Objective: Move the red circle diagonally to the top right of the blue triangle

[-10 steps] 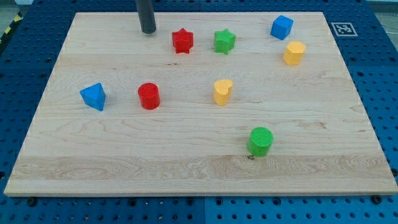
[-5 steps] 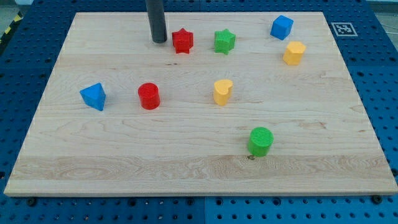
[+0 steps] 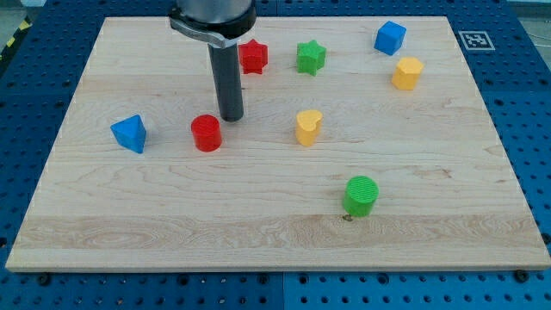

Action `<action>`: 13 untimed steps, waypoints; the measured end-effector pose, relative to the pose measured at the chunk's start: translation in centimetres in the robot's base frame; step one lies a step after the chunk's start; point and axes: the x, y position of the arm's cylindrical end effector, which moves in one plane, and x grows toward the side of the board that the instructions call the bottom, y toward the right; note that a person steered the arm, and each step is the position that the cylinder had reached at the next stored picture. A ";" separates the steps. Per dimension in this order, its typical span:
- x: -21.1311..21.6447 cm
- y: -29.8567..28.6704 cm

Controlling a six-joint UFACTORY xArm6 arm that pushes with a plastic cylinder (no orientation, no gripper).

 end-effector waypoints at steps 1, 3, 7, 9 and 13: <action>0.0 0.0; 2.3 1.4; 6.5 -3.3; 4.7 -5.6; 3.2 -1.3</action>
